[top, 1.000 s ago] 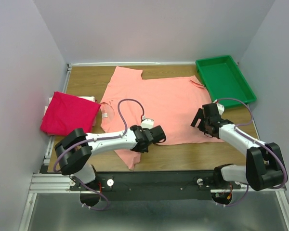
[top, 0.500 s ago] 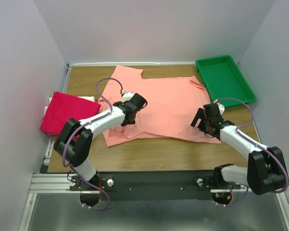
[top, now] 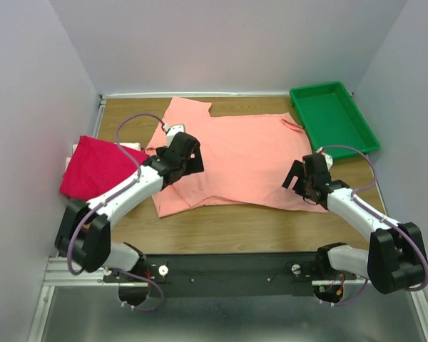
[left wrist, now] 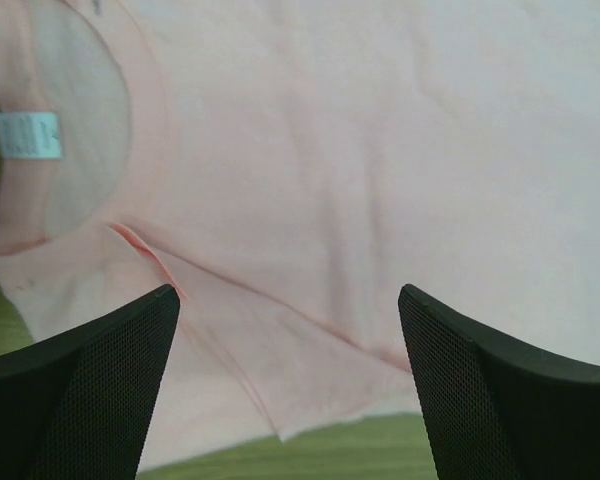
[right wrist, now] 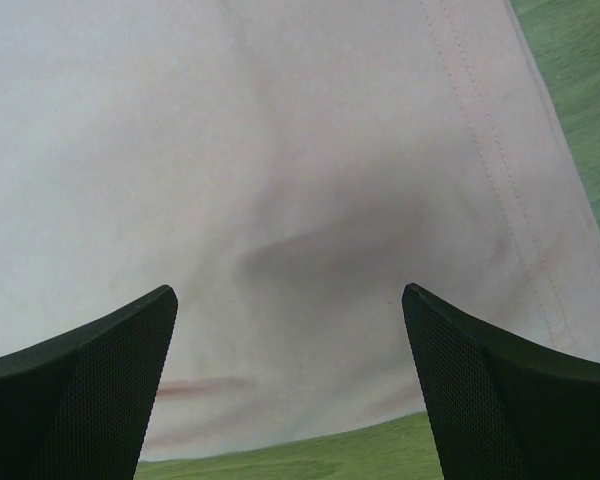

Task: Fold and stack the t-shirts
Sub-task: Flatten the tshirt out

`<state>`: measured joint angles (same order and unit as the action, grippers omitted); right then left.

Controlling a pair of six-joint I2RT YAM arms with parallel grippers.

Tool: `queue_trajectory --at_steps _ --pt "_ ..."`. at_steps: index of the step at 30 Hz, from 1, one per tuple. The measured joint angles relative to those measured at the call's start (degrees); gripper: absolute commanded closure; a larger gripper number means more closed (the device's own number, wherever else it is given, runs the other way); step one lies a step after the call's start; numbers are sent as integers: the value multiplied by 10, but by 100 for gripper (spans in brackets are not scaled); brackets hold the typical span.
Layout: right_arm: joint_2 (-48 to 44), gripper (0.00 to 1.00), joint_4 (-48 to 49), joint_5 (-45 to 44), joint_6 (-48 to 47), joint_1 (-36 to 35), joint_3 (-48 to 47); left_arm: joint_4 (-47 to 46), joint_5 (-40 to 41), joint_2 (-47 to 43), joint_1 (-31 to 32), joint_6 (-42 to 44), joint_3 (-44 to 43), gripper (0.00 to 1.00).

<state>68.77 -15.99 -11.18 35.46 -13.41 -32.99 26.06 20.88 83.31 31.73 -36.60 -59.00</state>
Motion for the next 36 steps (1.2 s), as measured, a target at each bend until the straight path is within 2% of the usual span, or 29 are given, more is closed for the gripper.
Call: queue_trajectory --at_steps 3,6,10,13,14,16,19,20,22,23,25,31,36 --pt "0 0 0 6 -4 0 3 -34 -27 -71 17 -26 68 2" --pt "-3 0 -1 13 -7 0 4 -45 -34 -100 19 -49 126 2" --pt "-21 0 -1 20 -10 0 8 -41 -31 -92 16 -81 173 2" --pt "-37 0 -1 23 -10 0 10 -53 -29 -58 8 -94 174 7" --pt "-40 0 -1 24 -10 0 10 -57 -29 -47 5 -96 173 10" --pt "-46 0 -1 28 -11 0 10 -63 -29 -20 1 -100 171 33" --pt "-51 0 -1 32 -13 0 11 -66 -26 15 -2 -107 158 51" --pt "-54 0 -1 32 -14 0 12 -66 -24 21 -2 -106 153 62" --pt "-58 0 -2 35 -14 0 13 -67 -23 30 -2 -110 144 72" --pt "-60 0 -2 36 -14 0 13 -67 -22 29 -2 -113 143 85" --pt "-64 0 -2 37 -15 0 14 -66 -20 24 -2 -117 142 100" --pt "-66 0 -2 38 -15 0 14 -60 -20 -20 -2 -128 146 100" --pt "-66 0 -2 41 -16 0 14 -40 -33 -112 11 -150 181 100"
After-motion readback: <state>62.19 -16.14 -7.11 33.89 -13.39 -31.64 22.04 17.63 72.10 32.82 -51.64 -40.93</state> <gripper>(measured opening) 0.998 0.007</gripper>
